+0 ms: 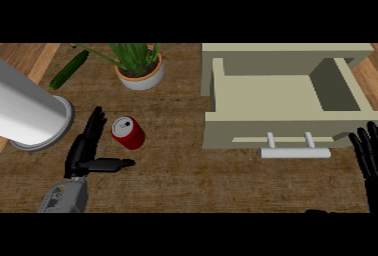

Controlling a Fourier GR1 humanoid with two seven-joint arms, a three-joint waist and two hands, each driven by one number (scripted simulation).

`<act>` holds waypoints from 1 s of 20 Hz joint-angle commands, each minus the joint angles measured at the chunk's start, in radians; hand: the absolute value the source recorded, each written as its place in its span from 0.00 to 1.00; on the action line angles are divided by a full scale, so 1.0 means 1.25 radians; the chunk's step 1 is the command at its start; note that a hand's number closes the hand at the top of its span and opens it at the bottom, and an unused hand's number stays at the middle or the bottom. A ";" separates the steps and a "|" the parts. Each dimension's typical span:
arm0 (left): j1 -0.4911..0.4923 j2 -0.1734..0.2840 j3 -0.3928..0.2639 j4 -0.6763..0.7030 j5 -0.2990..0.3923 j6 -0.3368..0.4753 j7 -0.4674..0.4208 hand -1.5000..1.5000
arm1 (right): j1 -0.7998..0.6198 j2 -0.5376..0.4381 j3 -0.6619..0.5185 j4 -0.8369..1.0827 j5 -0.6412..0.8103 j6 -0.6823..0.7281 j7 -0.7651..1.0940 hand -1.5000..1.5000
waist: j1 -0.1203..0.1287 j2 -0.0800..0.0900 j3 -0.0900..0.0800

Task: Pick up the can, place it into the drawer and close the drawer

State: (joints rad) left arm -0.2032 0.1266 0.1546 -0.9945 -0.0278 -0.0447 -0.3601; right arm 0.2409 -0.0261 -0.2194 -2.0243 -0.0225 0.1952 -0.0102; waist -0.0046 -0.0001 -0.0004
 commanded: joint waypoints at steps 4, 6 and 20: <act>-0.091 0.000 0.023 0.132 0.005 0.025 -0.036 0.00 | 0.055 -0.004 -0.016 -0.086 -0.037 0.035 0.042 0.00 | -0.003 0.000 0.000; 0.016 -0.026 -0.011 0.050 0.002 0.018 -0.040 0.00 | -0.038 -0.016 -0.025 -0.053 -0.036 -0.004 0.095 0.00 | 0.003 -0.001 0.000; -0.180 0.024 0.043 0.304 0.026 0.009 -0.113 0.00 | 0.043 0.020 0.019 -0.121 -0.018 0.001 0.084 0.00 | -0.003 0.000 0.000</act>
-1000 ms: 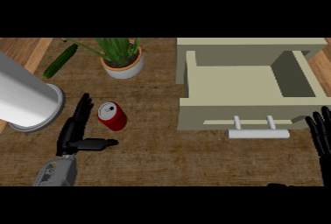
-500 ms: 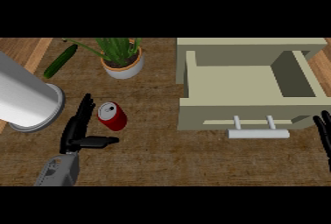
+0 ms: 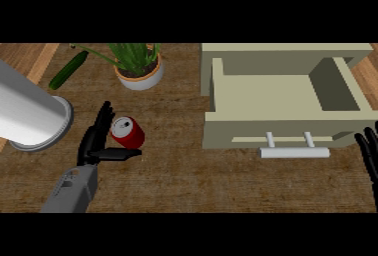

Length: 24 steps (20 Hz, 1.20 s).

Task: Pick up the can, place it into the drawer and close the drawer

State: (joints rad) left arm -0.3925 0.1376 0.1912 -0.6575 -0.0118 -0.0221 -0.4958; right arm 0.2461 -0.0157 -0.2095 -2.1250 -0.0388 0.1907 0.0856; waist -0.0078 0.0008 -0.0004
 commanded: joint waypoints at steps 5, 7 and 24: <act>-0.053 -0.015 -0.001 0.097 -0.001 0.012 -0.041 0.00 | -0.020 -0.031 -0.067 0.008 -0.065 0.021 0.012 0.00 | 0.000 0.000 0.000; -0.057 -0.026 -0.015 0.049 -0.004 0.040 0.009 0.00 | 0.046 0.007 -0.025 -0.001 -0.017 0.036 -0.041 0.00 | 0.001 -0.001 0.000; -0.157 -0.059 0.001 0.121 0.037 -0.034 -0.018 1.00 | 0.065 -0.023 -0.077 -0.086 -0.118 0.045 0.033 0.00 | 0.002 -0.003 0.001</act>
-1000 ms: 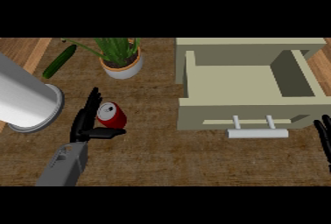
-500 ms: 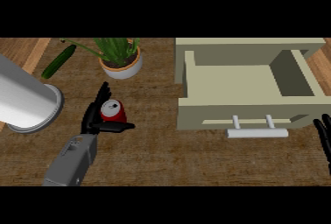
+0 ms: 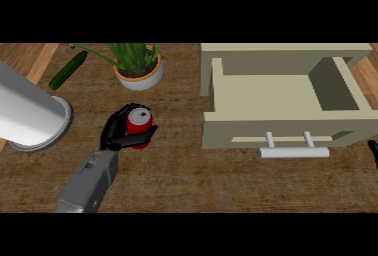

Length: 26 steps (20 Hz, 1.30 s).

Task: Pick up the can, place it into the drawer and close the drawer

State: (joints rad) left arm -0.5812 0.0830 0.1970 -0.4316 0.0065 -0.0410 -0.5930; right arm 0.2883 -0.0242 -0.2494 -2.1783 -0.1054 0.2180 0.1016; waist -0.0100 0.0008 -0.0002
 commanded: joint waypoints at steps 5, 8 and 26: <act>-0.004 0.011 -0.016 -0.091 0.028 -0.069 0.059 1.00 | -0.033 0.007 0.014 0.014 0.024 -0.033 0.008 0.00 | 0.003 0.000 0.000; 0.078 -0.005 -0.009 -0.188 0.052 -0.031 0.069 1.00 | -0.003 0.010 -0.004 0.031 0.006 -0.007 -0.032 0.00 | 0.008 -0.002 0.000; 0.210 -0.064 -0.170 -0.749 0.021 0.143 0.390 1.00 | 0.019 -0.006 -0.040 -0.017 -0.028 0.009 -0.001 0.00 | 0.008 -0.004 0.001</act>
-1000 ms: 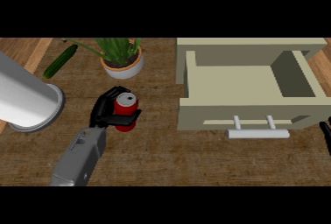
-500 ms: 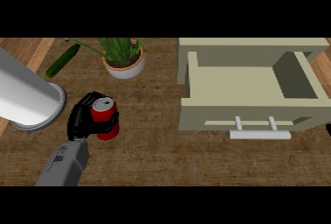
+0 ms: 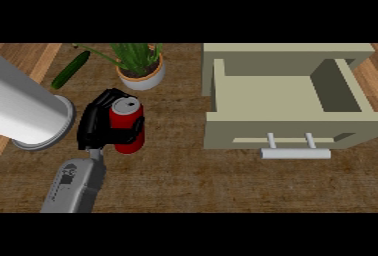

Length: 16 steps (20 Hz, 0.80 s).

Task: Pick up the can, place it into the drawer and close the drawer

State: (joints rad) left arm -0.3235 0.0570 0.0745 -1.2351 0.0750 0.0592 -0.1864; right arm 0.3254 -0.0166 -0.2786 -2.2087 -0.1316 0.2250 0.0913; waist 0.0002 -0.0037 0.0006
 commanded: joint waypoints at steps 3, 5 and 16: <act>-0.075 -0.003 -0.046 -0.122 -0.026 0.033 0.138 1.00 | -0.044 -0.033 -0.044 0.004 -0.044 0.000 0.049 0.00 | -0.002 0.001 0.000; -0.128 -0.035 -0.064 -0.098 -0.051 0.076 0.168 1.00 | 0.018 0.012 0.026 -0.016 0.011 -0.029 -0.007 0.00 | -0.007 0.002 0.000; -0.411 -0.045 -0.137 -0.051 -0.082 0.202 0.369 1.00 | -0.026 -0.003 -0.004 -0.001 0.008 -0.022 0.024 0.00 | -0.012 0.004 0.000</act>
State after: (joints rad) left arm -0.6813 0.0026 -0.1155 -1.3631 -0.0092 0.2851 0.2079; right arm 0.3144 -0.0101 -0.2649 -2.2128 -0.1118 0.2032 0.0992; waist -0.0111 -0.0007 0.0004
